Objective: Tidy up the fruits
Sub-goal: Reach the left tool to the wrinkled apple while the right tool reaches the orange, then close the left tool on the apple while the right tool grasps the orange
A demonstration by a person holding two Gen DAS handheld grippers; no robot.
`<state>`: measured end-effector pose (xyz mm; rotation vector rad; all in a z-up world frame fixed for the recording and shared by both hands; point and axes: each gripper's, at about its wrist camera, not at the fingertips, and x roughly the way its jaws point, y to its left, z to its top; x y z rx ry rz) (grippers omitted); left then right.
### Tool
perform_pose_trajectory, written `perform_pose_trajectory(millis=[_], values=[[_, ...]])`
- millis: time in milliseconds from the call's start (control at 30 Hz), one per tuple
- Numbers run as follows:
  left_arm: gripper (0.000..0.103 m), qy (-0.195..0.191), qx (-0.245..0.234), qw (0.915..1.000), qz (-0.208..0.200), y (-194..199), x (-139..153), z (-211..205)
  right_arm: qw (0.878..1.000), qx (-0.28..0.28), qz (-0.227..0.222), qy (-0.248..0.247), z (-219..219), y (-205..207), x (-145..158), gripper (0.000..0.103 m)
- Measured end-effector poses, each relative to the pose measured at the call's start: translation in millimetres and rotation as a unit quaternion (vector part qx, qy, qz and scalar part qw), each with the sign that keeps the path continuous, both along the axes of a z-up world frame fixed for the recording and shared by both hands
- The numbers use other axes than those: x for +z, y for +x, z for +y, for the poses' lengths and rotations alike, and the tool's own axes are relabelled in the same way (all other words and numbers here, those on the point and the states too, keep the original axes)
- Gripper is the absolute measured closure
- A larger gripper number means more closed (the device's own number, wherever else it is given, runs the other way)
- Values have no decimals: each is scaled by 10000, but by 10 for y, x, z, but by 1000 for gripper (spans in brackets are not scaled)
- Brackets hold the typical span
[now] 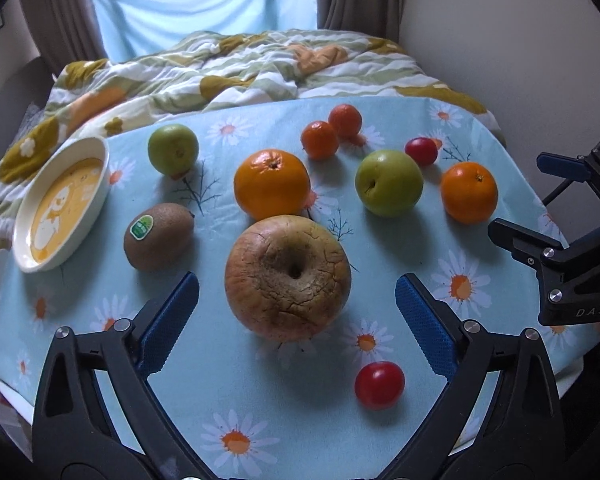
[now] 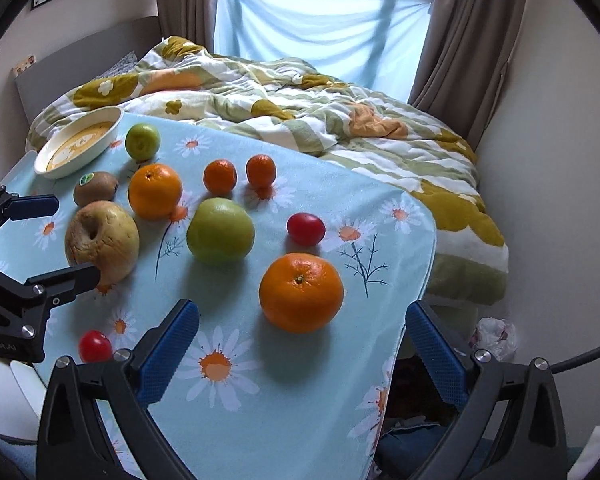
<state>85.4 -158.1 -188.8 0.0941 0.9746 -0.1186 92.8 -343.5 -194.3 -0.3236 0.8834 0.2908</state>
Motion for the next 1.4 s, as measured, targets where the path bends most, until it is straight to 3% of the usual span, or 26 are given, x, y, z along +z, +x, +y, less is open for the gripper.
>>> perform_pose_trajectory(millis=[167, 267, 333, 467, 533, 600, 767, 967, 1100, 1400], values=[[0, 41, 230, 9995, 195, 112, -158, -9, 9990, 186, 405, 23, -42, 168, -128, 1], [14, 51, 260, 9992, 301, 152, -234, -26, 9976, 256, 619, -200, -21, 275, -208, 6], [15, 117, 295, 9989, 343, 172, -269, -24, 9965, 348, 716, -236, -13, 314, -242, 16], [24, 229, 377, 9980, 449, 184, -340, -17, 9955, 477, 774, -277, 7, 370, -285, 17], [24, 229, 366, 9981, 446, 186, -346, -13, 9950, 515, 789, -318, 27, 385, -308, 19], [25, 230, 371, 9981, 437, 185, -341, -20, 9940, 566, 874, -332, 46, 405, -340, 30], [25, 150, 434, 9981, 409, 166, -336, -5, 9932, 628, 928, -312, 75, 424, -353, 37], [25, 72, 493, 9980, 391, 139, -322, 32, 9935, 584, 936, -297, 79, 454, -349, 39], [25, 24, 503, 9981, 348, 121, -301, 52, 9942, 515, 890, -320, 74, 472, -348, 47], [25, -155, 498, 9986, 130, 27, -176, 98, 9953, 338, 911, 13, 16, 450, -229, 48]])
